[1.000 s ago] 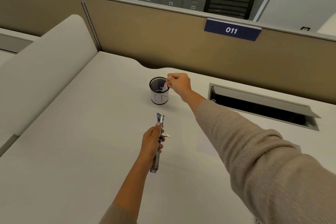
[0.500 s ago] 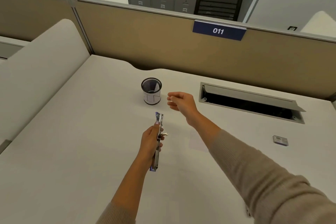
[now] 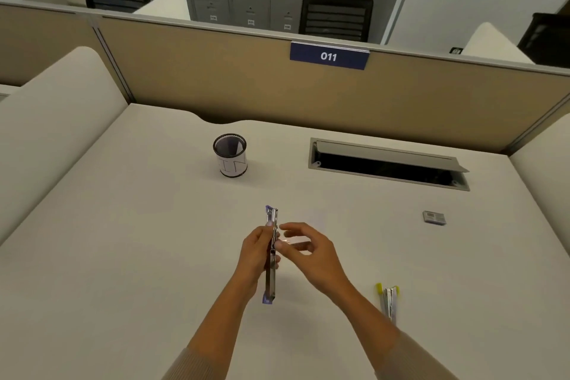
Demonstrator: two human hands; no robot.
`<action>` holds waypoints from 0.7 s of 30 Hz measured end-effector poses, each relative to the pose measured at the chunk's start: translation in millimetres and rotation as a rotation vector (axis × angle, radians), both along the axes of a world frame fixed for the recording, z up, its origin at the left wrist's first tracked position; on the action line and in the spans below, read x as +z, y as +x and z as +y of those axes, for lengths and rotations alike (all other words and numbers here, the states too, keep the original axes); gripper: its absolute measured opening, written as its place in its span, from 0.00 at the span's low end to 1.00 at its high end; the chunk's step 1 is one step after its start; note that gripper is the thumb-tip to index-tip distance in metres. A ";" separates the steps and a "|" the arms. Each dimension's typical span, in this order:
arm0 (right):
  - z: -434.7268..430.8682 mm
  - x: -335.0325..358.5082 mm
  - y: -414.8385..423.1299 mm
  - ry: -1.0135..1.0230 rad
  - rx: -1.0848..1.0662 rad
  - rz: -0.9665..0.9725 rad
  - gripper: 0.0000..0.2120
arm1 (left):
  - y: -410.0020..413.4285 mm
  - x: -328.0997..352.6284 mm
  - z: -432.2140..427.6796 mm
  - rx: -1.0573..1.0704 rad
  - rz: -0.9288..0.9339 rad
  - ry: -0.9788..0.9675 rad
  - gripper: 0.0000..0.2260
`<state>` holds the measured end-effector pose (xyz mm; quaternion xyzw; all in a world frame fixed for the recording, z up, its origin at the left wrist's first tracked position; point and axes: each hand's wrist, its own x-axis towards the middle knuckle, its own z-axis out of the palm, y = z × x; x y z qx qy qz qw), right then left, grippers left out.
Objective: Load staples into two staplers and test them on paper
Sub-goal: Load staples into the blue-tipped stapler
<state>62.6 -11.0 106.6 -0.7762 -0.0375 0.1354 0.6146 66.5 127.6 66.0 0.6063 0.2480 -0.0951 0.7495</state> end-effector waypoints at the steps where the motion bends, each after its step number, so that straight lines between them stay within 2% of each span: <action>1: -2.9 -5.1 -5.5 -0.006 -0.007 0.001 0.10 | -4.4 -3.6 -3.9 -0.019 -0.003 0.006 0.17; 4: -11.3 -24.2 -15.2 -0.052 -0.081 -0.026 0.05 | -16.2 -15.3 -14.4 -0.052 -0.004 0.058 0.15; 9: -25.5 -57.9 -21.0 -0.148 -0.171 0.058 0.06 | -28.9 -37.4 -25.9 -0.024 0.036 0.240 0.14; 14: -30.9 -87.6 -22.4 -0.274 -0.119 0.117 0.07 | -39.2 -59.5 -32.9 -0.026 0.100 0.338 0.13; 21: -29.0 -102.5 -19.5 -0.411 -0.007 0.059 0.06 | -45.7 -66.6 -40.3 0.097 0.144 0.389 0.13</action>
